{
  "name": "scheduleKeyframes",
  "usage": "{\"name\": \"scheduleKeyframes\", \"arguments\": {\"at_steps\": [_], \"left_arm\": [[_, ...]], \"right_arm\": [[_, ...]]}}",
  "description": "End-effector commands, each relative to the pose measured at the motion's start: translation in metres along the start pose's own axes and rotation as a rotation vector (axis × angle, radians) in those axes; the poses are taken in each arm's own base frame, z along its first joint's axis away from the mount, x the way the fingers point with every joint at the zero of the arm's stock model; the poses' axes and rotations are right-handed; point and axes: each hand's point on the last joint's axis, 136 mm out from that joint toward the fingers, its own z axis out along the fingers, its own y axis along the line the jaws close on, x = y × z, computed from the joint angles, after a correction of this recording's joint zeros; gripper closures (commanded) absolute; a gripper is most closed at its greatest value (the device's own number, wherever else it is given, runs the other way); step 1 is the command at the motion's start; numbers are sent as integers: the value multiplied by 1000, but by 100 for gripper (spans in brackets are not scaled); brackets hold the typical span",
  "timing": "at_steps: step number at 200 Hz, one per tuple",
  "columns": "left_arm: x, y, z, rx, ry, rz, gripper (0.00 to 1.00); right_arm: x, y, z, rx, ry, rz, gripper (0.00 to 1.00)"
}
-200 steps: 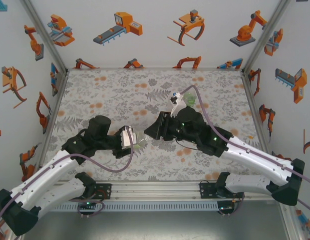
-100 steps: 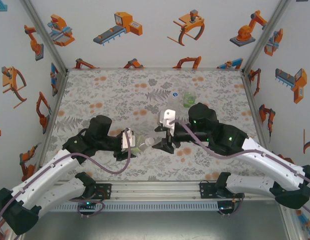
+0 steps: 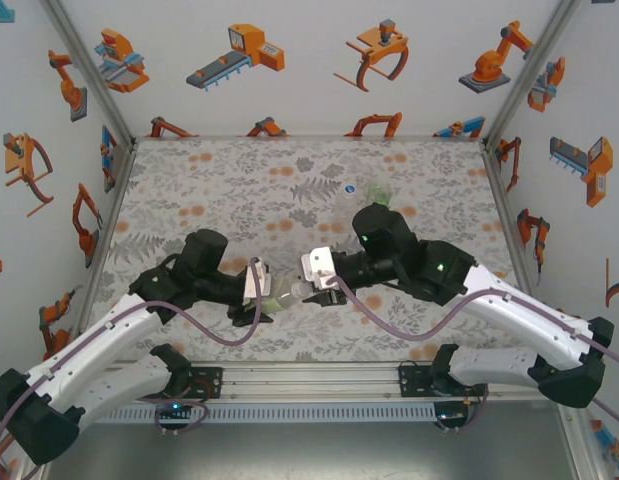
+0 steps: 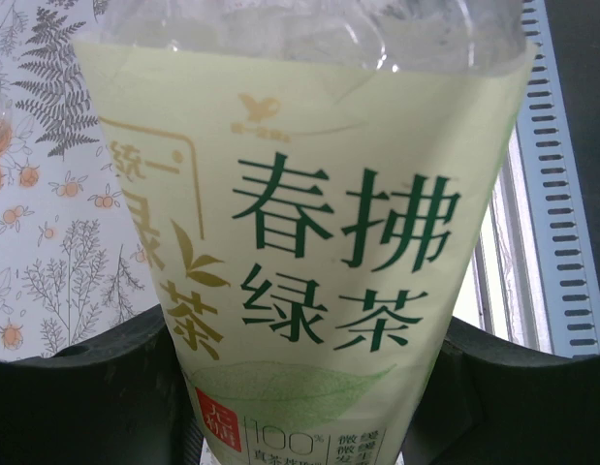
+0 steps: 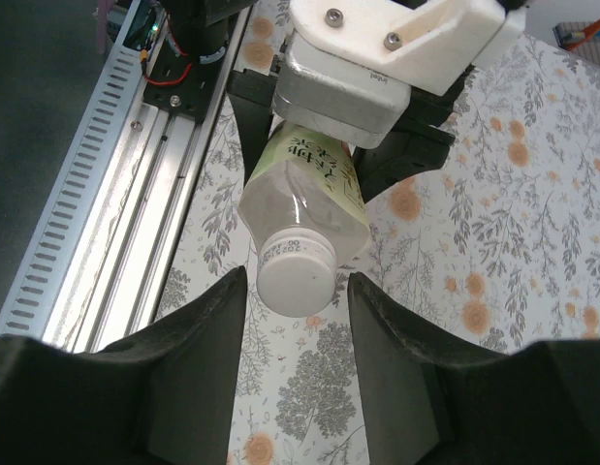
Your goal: Screw on the bottle caps
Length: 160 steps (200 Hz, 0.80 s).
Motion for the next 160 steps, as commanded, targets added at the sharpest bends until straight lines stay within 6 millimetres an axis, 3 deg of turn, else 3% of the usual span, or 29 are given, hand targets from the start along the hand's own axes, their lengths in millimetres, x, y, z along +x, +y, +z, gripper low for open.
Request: {"name": "scheduleKeyframes", "arguments": {"at_steps": [1, 34, 68, 99, 120, 138, 160], "left_arm": [[-16, -4, -4, 29, -40, 41, 100], [-16, -4, -5, 25, -40, 42, 100], [-16, -3, -6, 16, -37, 47, 100], [-13, 2, -7, -17, -15, 48, 100], [-6, 14, -8, -85, 30, 34, 100], [-1, 23, -9, -136, 63, 29, 100], [3, 30, -12, -188, 86, 22, 100]], "right_arm": [[-14, 1, -3, -17, -55, -55, 58], [-13, 2, -2, -20, -54, -52, 64], [-11, -8, 0, 35, -55, 56, 80], [-5, -54, -1, 284, -133, 488, 95], [7, -76, -7, 415, -186, 823, 100], [31, -92, -15, 558, -223, 1164, 100], [63, -91, -18, 665, -236, 1535, 100]]}}
